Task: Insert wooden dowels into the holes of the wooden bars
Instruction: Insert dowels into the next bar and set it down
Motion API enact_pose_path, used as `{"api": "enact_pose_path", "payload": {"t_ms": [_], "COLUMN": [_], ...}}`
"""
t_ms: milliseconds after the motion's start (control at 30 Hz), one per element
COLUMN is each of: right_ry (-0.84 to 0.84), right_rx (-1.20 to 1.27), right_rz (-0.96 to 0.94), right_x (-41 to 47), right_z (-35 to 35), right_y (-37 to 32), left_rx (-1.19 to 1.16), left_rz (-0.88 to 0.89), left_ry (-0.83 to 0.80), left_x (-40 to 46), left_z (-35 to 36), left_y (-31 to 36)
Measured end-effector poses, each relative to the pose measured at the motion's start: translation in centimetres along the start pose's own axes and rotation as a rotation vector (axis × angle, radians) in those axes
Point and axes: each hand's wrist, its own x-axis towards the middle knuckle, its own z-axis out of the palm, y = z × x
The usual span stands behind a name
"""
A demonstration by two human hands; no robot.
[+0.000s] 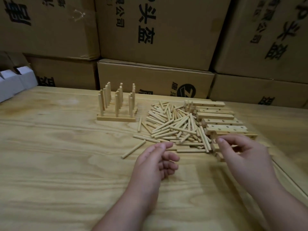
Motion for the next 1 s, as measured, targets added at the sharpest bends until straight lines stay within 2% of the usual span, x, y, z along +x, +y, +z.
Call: {"api": "enact_pose_path", "payload": {"t_ms": [200,267,433,500,600,800,1000], "right_ry": [0.14,0.149,-0.039,-0.132,-0.172,-0.071,0.043], "right_rx": [-0.121,-0.193,-0.439,-0.512,-0.524,-0.485,-0.391], "right_rz": [0.274,0.265,0.288,0.272,0.254,0.202,0.038], "right_x": [-0.8,-0.4,-0.1,0.2,0.4,0.6,0.5], "right_z": [-2.2,-2.5,-2.3,-2.2,-2.1,-2.2,-2.3], "right_y": [4.3,4.7,4.0,3.8,3.9,4.9,4.5], "left_rx": [0.088,0.205,0.518,0.527,0.482,0.438,0.363], "left_rz": [0.088,0.164,0.295,0.311,0.311,0.279,0.221], "left_ry": [0.022,0.001,-0.095,-0.075,-0.037,0.008,0.043], "left_x": [-0.7,-1.3,-2.6,-2.6,-2.5,-1.9,-1.4], "left_z": [0.3,0.4,0.7,0.7,0.7,0.4,0.3], "left_y": [-0.1,-0.5,-1.2,-1.1,-0.7,-0.8,-0.7]}}
